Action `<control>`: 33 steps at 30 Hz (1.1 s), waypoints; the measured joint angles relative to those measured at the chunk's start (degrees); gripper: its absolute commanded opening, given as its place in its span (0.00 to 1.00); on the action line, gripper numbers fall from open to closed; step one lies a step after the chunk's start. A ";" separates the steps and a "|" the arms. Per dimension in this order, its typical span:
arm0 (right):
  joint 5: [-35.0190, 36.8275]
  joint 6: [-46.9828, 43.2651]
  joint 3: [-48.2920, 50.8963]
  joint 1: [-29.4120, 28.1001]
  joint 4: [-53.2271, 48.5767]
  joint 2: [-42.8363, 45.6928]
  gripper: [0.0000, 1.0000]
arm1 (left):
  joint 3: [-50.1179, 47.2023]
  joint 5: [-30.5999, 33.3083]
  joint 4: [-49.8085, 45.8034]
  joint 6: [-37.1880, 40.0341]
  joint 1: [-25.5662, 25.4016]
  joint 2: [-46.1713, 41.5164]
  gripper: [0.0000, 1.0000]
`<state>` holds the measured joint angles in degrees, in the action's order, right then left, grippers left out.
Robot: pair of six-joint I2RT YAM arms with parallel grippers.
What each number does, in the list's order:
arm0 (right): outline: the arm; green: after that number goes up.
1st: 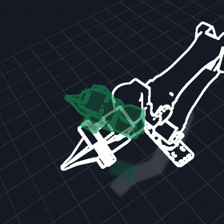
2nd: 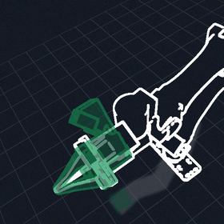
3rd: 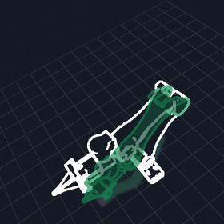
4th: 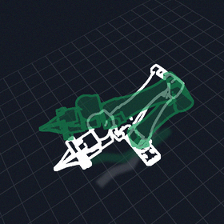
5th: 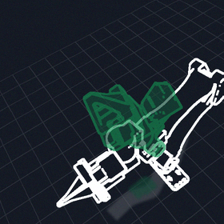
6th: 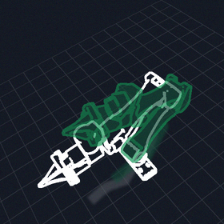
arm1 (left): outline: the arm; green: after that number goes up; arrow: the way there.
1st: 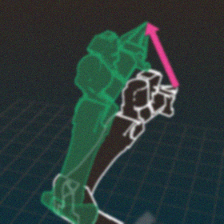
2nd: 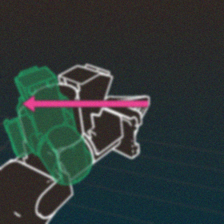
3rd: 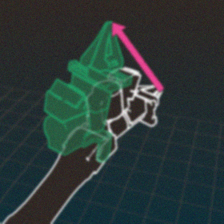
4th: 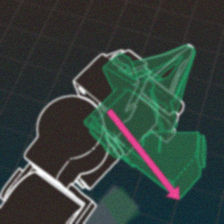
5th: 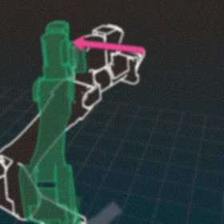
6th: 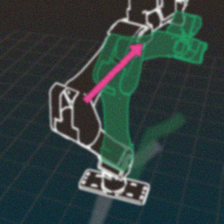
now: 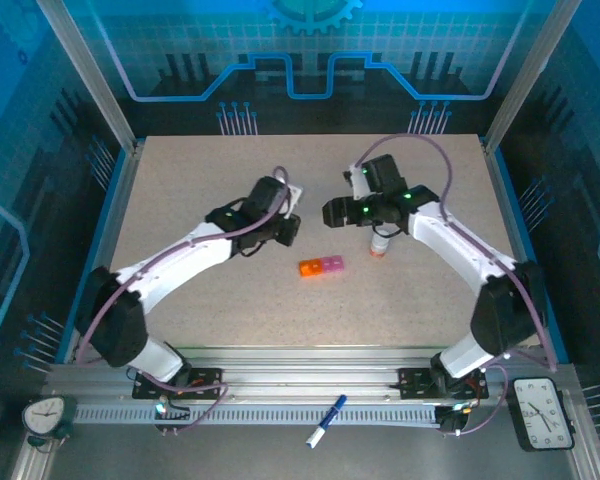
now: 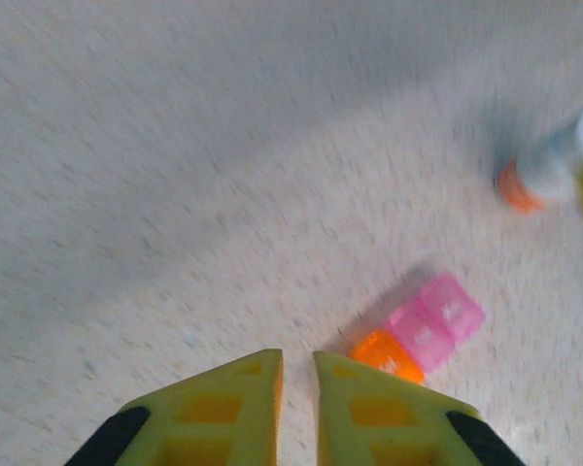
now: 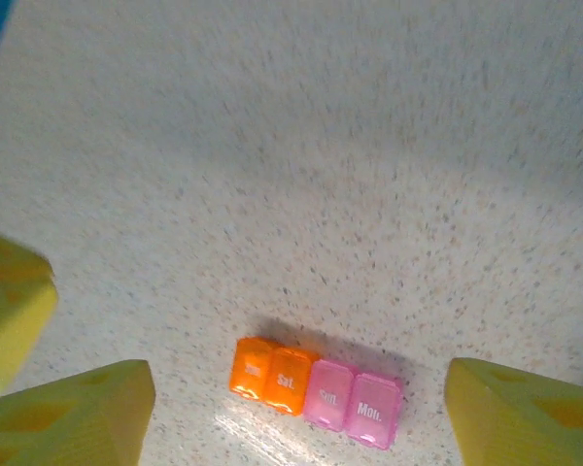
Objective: Sort the pills into containers
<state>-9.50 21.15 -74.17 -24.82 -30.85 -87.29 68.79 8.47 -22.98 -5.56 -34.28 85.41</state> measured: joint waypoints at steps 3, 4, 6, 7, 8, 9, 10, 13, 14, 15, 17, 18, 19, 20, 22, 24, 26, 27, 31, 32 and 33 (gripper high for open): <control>0.48 0.28 1.75 2.75 1.64 6.05 1.00 | -3.23 1.66 3.34 0.39 3.08 -6.84 0.38; 0.81 0.04 2.82 4.11 2.38 8.39 1.00 | -4.70 2.29 4.61 0.57 4.17 -9.22 0.45; 2.14 -0.17 4.90 6.64 3.52 12.33 1.00 | -7.52 3.26 6.64 1.18 6.12 -13.64 0.61; 3.28 -0.13 6.03 7.91 3.98 14.27 1.00 | -9.05 3.85 7.82 1.44 7.21 -15.87 0.71; 4.39 -0.17 7.02 8.92 4.39 15.78 1.00 | -10.60 4.37 9.33 1.57 8.37 -17.90 0.83; 5.66 -0.20 7.87 9.62 4.79 16.87 1.00 | -11.76 4.72 10.16 1.88 9.42 -19.39 0.95; 7.08 -0.17 8.81 10.23 5.20 17.92 1.00 | -13.07 5.18 11.23 1.99 10.78 -20.83 0.99; 12.31 -0.17 11.52 11.47 6.12 19.80 1.00 | -16.68 6.80 14.40 1.66 15.76 -23.69 0.99; 14.47 -0.15 12.72 11.85 6.86 20.26 1.00 | -18.03 7.28 15.56 1.64 17.66 -24.33 0.99; 16.59 -0.17 14.10 12.17 7.78 20.65 1.00 | -19.23 7.67 16.59 1.68 19.12 -24.81 0.99; 21.31 0.00 17.68 12.74 10.05 21.38 1.00 | -22.43 8.70 19.41 1.84 22.01 -25.94 0.99; 23.34 0.02 19.41 13.00 11.30 21.55 1.00 | -24.09 8.94 21.05 2.14 22.99 -26.49 0.99; 25.57 0.02 21.27 13.27 12.68 21.62 1.00 | -26.21 9.31 22.99 2.67 24.04 -27.21 0.99; 27.93 0.00 23.39 13.42 14.40 21.59 1.00 | -28.35 9.33 24.85 2.99 24.94 -27.87 0.99; 31.15 -0.28 26.84 13.66 17.46 21.53 1.00 | -32.02 9.27 28.39 3.76 26.38 -28.61 0.99; 33.75 -0.92 29.66 13.97 20.17 21.03 1.00 | -35.60 8.87 32.02 4.68 27.63 -28.76 0.99; 35.87 -2.19 31.63 14.34 23.04 19.93 1.00 | -39.15 8.17 35.98 5.79 28.52 -27.96 0.99; 36.44 -2.78 32.11 14.43 24.15 19.43 1.00 | -40.37 7.91 37.64 6.14 28.72 -27.19 0.99; 38.29 -5.88 35.06 14.56 31.74 16.28 1.00 | -44.59 5.95 45.75 7.45 29.14 -21.11 0.99; 38.58 -6.73 36.20 14.56 33.88 15.58 1.00 | -45.70 5.22 48.15 7.48 29.18 -19.41 0.99; 38.77 -7.37 37.31 14.56 35.71 15.02 1.00 | -46.62 4.74 50.18 7.48 29.20 -18.25 0.99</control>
<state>29.28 13.78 -36.86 -10.26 4.86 -72.27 22.17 13.21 27.20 1.91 -5.08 67.16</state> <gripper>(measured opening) 0.997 0.989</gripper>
